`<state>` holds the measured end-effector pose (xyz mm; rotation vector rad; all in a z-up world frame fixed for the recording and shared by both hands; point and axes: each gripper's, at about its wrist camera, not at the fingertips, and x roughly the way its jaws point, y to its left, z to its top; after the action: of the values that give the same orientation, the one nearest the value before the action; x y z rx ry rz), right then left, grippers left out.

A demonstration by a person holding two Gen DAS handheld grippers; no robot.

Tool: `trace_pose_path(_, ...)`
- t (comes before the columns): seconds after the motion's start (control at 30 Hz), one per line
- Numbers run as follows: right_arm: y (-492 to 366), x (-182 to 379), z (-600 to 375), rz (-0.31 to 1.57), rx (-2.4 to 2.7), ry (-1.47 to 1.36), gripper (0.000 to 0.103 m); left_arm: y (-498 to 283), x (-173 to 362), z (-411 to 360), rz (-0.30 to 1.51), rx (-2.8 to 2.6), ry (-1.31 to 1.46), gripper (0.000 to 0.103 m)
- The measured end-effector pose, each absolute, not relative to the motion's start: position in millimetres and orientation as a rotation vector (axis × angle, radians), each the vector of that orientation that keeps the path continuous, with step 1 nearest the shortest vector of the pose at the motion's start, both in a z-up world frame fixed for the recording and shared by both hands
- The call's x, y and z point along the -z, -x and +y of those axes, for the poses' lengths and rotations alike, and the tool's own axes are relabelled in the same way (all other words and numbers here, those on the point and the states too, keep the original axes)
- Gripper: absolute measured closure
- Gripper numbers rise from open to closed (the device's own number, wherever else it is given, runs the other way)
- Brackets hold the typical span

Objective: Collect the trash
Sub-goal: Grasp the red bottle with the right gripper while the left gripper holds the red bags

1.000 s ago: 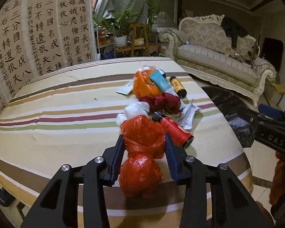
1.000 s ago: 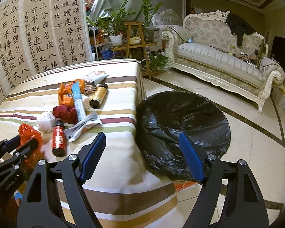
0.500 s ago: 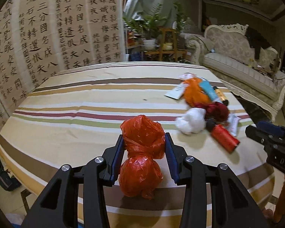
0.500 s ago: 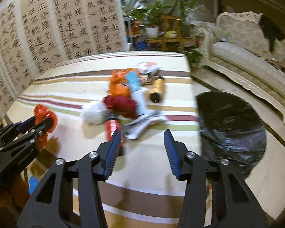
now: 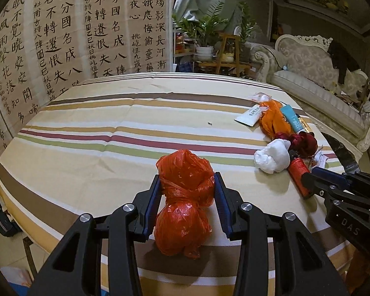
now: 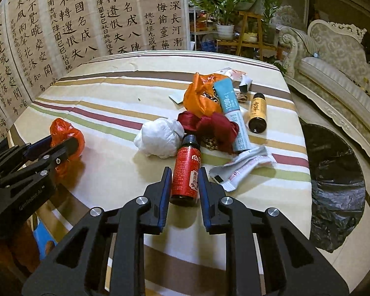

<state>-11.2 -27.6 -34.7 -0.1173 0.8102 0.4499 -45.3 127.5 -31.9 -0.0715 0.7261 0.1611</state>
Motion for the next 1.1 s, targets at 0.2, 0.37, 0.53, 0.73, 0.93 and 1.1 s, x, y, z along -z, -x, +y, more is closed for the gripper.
trace_pose_path(0.2,4.7,37.0,-23.9,0.823,-0.454,0.108,0.078,46.1,32.9,123.5,0.728,-0.151,0.073,0.061)
trace_pose_path(0.37,2.1,38.0,-21.0,0.828,-0.46,0.12,0.079,47.0,30.7,119.1,0.717,-0.143,0.07,0.061)
trace_pose_path(0.53,11.6,33.4,-23.9,0.815,-0.485,0.108,0.079,49.1,28.1,118.3,0.705,-0.141,0.074,0.061)
trace_pose_path(0.73,25.3,15.6,-39.2,0.752,-0.475,0.092,0.08,49.7,23.1,111.1,0.693,-0.124,0.073,0.061)
trace_pose_path(0.93,26.6,6.2,-58.1,0.731,-0.451,0.047,0.08,44.8,19.0,97.6,0.691,-0.087,0.07,0.061)
trace_pose_path(1.1,26.9,11.5,-63.7,0.751,-0.467,0.041,0.08,42.9,16.8,88.0,0.687,-0.073,0.057,0.061)
